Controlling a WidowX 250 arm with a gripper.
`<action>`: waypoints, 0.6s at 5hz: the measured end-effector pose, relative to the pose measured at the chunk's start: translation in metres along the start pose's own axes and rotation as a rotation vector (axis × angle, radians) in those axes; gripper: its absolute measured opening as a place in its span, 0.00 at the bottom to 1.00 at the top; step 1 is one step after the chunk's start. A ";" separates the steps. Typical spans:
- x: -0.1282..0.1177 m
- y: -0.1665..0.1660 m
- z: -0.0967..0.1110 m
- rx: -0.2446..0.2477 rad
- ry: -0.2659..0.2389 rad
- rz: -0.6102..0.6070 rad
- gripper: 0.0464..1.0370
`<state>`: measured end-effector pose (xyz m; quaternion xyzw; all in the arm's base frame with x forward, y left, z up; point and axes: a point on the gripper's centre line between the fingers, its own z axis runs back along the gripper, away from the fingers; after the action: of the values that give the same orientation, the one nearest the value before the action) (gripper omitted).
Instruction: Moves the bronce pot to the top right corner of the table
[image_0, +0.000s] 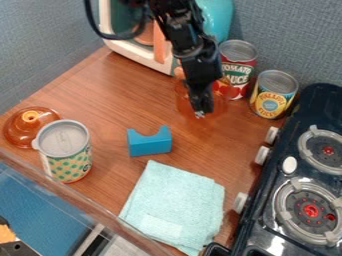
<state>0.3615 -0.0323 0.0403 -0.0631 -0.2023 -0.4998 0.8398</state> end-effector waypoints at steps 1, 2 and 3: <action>0.003 -0.006 -0.016 -0.028 -0.014 -0.013 0.03; 0.004 -0.008 -0.031 -0.045 -0.005 -0.046 0.03; 0.005 -0.008 -0.033 -0.060 -0.005 -0.050 0.05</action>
<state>0.3653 -0.0504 0.0118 -0.0844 -0.1907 -0.5262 0.8244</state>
